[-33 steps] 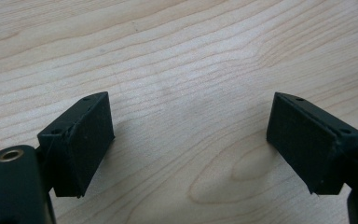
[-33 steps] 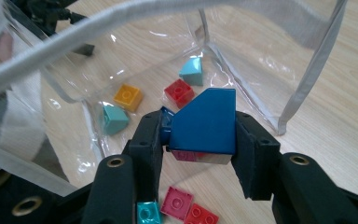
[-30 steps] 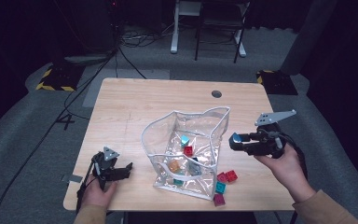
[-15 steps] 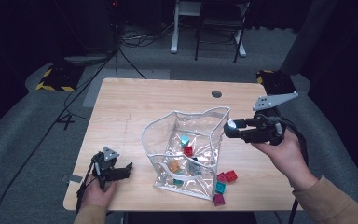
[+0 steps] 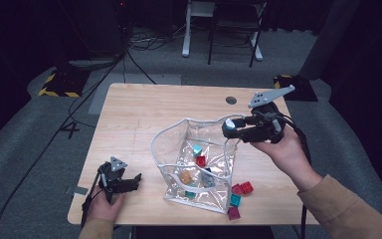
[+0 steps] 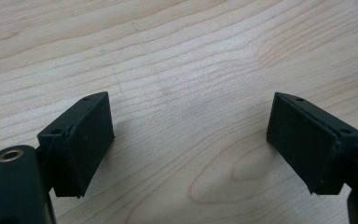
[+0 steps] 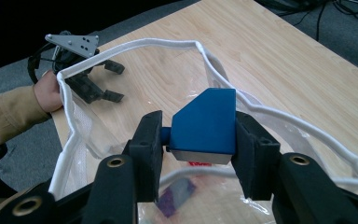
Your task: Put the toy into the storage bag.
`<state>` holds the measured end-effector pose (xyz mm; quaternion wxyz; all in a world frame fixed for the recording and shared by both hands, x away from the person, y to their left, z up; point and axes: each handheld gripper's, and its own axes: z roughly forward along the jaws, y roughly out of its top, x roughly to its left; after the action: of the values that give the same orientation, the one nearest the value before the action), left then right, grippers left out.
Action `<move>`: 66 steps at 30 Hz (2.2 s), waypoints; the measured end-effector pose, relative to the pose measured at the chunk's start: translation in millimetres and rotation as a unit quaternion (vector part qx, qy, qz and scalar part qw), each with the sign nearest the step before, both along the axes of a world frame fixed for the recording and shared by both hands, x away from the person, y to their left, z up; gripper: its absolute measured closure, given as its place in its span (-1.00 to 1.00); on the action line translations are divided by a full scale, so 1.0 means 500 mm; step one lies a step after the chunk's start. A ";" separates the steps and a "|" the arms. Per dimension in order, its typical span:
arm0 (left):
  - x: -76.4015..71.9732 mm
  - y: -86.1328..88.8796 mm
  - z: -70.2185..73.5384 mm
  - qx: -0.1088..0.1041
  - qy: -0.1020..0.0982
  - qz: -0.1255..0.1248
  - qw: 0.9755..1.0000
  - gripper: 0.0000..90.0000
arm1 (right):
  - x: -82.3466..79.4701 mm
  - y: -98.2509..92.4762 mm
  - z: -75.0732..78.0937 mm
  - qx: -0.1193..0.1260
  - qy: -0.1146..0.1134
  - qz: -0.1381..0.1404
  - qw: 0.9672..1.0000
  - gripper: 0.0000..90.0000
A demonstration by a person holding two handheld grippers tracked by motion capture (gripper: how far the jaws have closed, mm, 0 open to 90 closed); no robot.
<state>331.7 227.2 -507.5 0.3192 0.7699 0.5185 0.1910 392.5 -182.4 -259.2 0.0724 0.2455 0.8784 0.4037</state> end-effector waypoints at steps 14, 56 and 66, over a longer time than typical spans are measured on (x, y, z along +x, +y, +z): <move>0.000 0.000 0.000 0.000 0.000 0.000 1.000 -0.67 | 0.029 0.108 -0.032 -0.043 0.019 0.035 0.998 0.26; 0.000 0.000 0.000 0.002 -0.001 -0.002 1.000 -0.66 | 0.064 0.226 -0.161 -0.223 0.086 0.091 0.967 0.25; 0.000 0.000 0.000 0.001 -0.001 -0.003 1.000 -0.66 | 0.058 0.211 -0.139 -0.197 0.058 0.077 0.976 -0.22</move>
<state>331.8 227.2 -507.5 0.3194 0.7714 0.5158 0.1920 421.4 -76.9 -328.4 0.0369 0.1811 0.9596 0.2121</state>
